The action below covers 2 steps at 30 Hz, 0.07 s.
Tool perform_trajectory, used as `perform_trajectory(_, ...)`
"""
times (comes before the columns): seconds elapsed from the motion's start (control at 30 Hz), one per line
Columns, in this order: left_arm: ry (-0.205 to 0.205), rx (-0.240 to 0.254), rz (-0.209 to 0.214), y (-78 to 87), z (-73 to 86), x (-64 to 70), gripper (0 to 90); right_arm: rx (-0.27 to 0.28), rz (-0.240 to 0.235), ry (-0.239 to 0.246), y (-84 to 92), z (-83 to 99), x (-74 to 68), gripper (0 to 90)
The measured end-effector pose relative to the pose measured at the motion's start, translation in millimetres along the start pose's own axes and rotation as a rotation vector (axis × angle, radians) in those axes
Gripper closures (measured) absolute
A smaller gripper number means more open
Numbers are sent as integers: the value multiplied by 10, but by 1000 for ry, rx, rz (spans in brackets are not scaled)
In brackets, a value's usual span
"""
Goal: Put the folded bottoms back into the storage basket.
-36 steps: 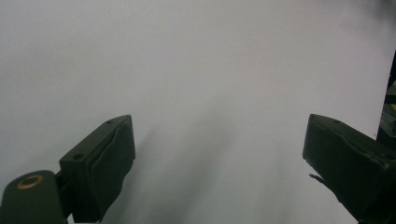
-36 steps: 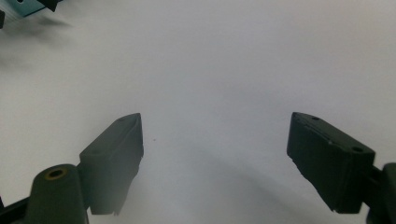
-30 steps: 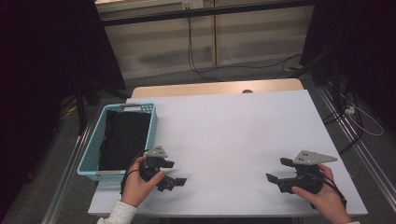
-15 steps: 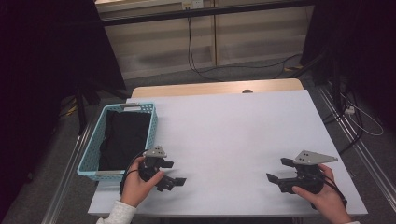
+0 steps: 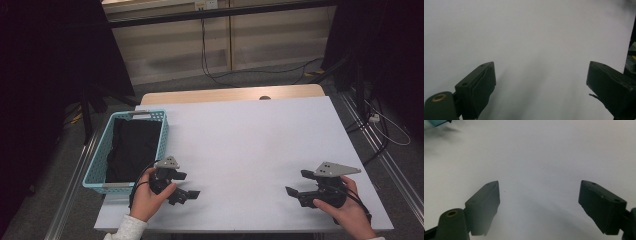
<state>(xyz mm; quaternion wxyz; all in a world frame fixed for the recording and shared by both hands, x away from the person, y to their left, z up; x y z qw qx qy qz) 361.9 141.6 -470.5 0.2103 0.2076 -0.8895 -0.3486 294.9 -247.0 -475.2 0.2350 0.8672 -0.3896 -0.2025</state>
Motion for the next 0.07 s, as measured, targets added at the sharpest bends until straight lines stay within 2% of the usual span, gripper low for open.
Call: perform_trajectory(0.07, -1, 1, 1, -3, 1, 4, 89, 0, -2, 0, 2, 0, 0, 163)
Point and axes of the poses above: each handheld gripper's, and its own axes: y roughly backward along the jaws, z roughly out of its underside, x roughly to its right, the point moved 5 cm from there along -y, roughly forward along the jaws, and after that the axes turned 4 degrees about -z, right-handed, at the moved point
